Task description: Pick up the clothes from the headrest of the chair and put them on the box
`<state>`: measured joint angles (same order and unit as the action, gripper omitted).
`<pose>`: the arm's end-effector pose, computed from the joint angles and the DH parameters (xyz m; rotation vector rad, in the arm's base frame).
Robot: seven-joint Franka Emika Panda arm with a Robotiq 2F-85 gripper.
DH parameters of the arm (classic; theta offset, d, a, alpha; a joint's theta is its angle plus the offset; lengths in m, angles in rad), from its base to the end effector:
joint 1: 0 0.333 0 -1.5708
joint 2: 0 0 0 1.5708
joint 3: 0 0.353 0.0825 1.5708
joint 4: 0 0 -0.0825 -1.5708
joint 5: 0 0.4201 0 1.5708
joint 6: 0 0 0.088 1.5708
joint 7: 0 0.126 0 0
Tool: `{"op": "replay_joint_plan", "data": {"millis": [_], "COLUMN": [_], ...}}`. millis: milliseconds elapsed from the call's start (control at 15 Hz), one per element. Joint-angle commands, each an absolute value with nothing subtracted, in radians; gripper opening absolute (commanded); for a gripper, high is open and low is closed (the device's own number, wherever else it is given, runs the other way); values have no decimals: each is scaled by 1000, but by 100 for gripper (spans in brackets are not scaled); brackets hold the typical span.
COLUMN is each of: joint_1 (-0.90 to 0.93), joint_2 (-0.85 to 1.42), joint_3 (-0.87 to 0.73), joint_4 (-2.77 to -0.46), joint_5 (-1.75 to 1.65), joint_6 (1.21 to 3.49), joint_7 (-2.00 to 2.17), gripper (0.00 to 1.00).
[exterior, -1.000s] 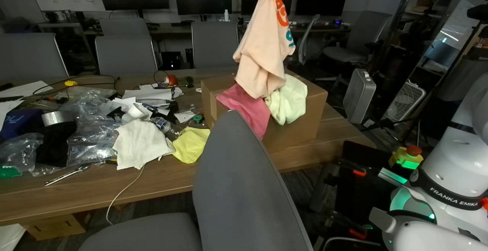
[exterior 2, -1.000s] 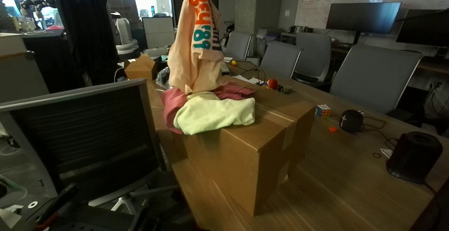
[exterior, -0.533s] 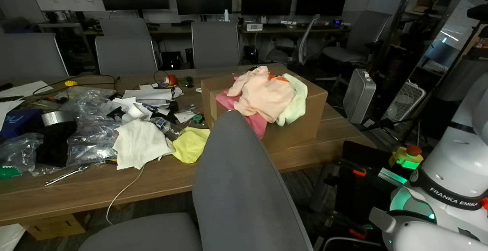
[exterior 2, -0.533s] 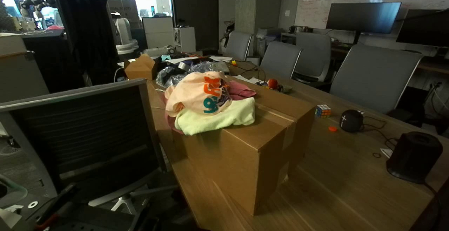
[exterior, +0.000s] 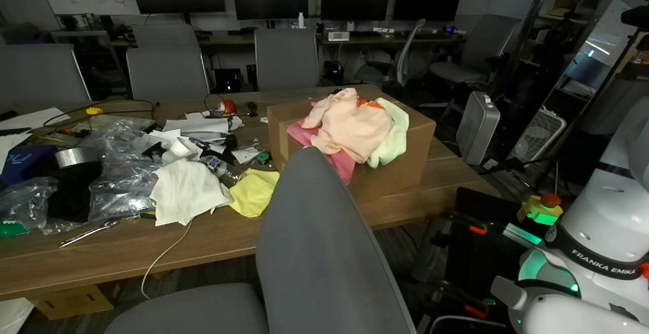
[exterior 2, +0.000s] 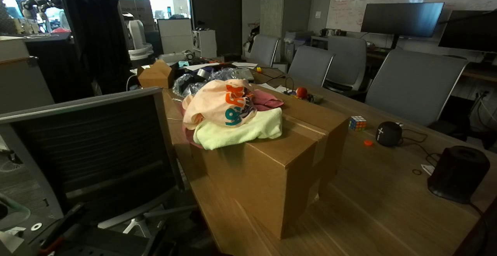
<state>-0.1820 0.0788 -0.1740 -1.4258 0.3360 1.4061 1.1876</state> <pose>0.5781 -0.1610 0.6623 -2.0963 1.9616 0.3156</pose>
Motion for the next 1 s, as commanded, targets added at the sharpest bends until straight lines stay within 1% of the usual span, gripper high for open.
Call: {"op": "replay_joint_plan", "data": {"millis": [0,933], "joint_1": [-153,-27], "joint_2": [26,-360], "joint_3": [-149,41], "joint_4": [-1486,-2167], "joint_5": [296,-93], "joint_6": [1374,1422], "joint_7": [1064,654], "gripper": [100,100]}}
